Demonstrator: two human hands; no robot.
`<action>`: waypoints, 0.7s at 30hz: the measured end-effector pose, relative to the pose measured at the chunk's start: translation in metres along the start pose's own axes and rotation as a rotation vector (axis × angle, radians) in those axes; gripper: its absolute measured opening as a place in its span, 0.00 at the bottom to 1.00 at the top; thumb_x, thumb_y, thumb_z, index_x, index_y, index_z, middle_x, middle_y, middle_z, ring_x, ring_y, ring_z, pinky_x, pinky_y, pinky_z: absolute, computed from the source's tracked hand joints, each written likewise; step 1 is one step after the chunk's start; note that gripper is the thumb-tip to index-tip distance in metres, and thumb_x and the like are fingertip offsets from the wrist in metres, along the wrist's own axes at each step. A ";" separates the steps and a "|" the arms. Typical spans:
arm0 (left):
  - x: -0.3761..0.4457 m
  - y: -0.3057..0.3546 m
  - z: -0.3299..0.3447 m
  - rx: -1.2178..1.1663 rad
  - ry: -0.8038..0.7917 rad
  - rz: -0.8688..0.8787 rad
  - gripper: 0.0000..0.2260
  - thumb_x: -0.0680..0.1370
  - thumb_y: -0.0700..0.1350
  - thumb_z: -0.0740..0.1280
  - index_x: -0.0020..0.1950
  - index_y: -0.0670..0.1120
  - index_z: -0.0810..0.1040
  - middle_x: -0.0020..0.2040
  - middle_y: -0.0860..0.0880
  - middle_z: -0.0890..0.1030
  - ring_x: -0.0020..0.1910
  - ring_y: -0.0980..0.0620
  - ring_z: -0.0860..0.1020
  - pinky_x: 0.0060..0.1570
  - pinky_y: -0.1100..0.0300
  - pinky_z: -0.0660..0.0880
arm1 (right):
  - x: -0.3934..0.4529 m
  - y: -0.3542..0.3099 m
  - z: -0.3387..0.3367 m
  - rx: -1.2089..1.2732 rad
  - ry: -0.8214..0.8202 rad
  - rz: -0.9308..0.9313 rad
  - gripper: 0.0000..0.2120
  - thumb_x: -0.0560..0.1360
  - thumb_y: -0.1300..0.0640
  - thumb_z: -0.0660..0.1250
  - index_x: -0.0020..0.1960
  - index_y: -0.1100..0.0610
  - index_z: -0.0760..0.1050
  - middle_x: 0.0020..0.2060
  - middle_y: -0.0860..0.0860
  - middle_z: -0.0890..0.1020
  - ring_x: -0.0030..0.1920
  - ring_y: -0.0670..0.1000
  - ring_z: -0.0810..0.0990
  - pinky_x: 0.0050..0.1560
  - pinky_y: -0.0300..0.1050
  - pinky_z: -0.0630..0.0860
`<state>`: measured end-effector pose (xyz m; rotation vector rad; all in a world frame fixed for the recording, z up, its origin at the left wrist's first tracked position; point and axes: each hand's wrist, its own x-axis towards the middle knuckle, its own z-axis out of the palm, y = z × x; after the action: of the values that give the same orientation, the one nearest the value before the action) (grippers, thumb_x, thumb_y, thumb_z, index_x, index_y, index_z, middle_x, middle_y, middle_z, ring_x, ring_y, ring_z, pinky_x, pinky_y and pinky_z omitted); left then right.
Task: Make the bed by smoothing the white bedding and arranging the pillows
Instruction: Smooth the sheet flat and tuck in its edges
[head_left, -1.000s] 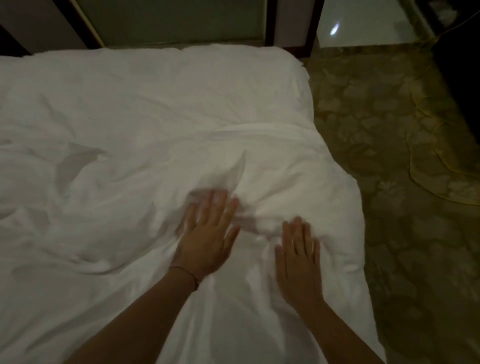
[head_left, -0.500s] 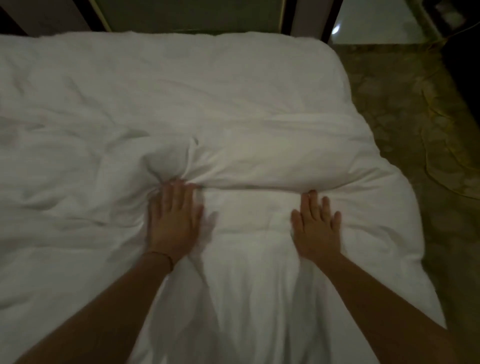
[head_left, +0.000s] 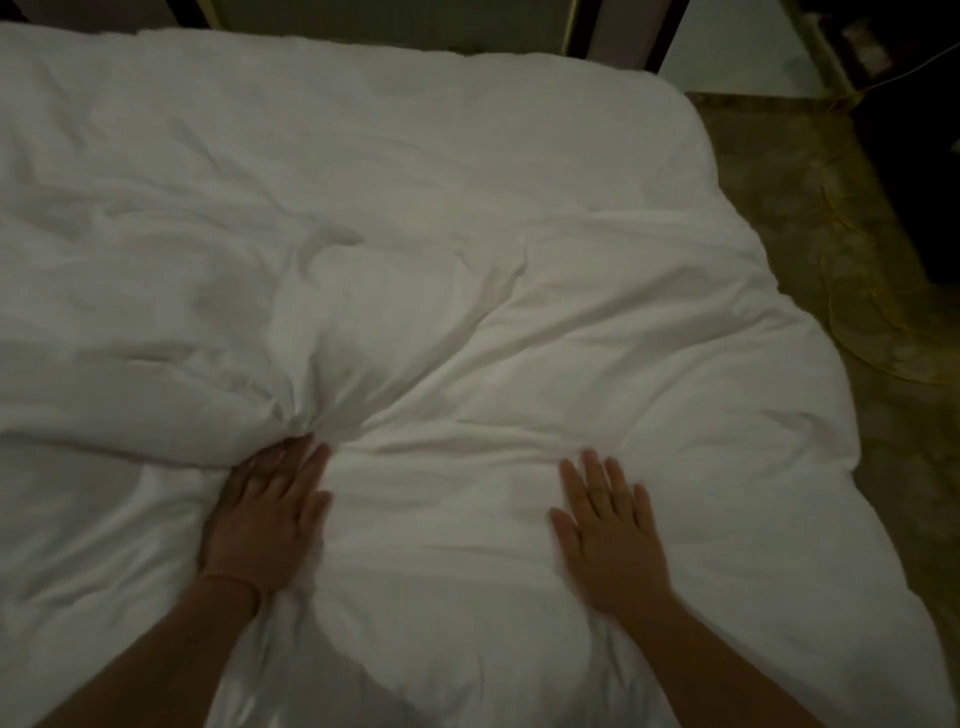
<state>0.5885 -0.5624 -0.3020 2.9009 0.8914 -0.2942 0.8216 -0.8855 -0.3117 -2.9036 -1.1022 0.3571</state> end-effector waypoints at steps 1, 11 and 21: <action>0.001 -0.005 -0.001 0.018 -0.009 -0.009 0.28 0.82 0.58 0.48 0.74 0.45 0.72 0.74 0.44 0.71 0.69 0.40 0.72 0.71 0.43 0.60 | 0.002 0.000 0.003 -0.006 0.017 0.002 0.29 0.81 0.41 0.51 0.79 0.48 0.58 0.79 0.50 0.57 0.79 0.56 0.55 0.75 0.61 0.56; 0.020 0.189 -0.004 -0.247 0.016 0.204 0.26 0.84 0.60 0.40 0.81 0.55 0.52 0.82 0.50 0.51 0.80 0.44 0.48 0.75 0.42 0.47 | 0.013 -0.021 -0.001 0.086 0.007 0.009 0.28 0.81 0.42 0.48 0.79 0.48 0.58 0.79 0.51 0.57 0.78 0.57 0.56 0.72 0.63 0.53; 0.104 0.212 -0.027 -0.194 0.084 0.238 0.28 0.82 0.61 0.35 0.81 0.55 0.47 0.81 0.52 0.42 0.80 0.48 0.37 0.75 0.44 0.36 | 0.081 -0.016 -0.018 0.081 0.119 -0.045 0.28 0.82 0.43 0.43 0.81 0.48 0.52 0.80 0.51 0.52 0.79 0.56 0.51 0.75 0.66 0.53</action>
<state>0.7962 -0.6763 -0.2904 2.8154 0.5413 -0.0633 0.8744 -0.8191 -0.3098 -2.7840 -1.1062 0.2197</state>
